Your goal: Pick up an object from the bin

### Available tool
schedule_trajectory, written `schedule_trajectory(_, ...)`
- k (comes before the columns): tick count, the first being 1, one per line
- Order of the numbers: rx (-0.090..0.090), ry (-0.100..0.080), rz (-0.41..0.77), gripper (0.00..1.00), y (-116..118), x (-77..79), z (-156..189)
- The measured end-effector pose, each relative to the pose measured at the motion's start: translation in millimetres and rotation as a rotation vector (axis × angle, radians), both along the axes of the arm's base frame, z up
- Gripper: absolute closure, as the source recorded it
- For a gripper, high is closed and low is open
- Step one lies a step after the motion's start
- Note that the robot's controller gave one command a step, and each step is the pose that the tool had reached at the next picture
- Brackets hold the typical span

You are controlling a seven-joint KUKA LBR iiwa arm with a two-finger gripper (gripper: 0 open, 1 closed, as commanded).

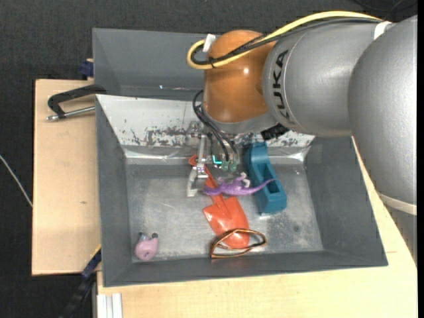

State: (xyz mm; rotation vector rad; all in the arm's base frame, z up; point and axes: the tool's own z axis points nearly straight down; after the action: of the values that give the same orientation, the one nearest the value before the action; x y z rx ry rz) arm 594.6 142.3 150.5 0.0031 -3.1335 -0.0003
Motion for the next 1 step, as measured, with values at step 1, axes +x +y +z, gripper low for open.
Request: schedule_trajectory(1, 0.001, -0.008, -0.002, 0.00, -0.5, 2.0, 4.6)
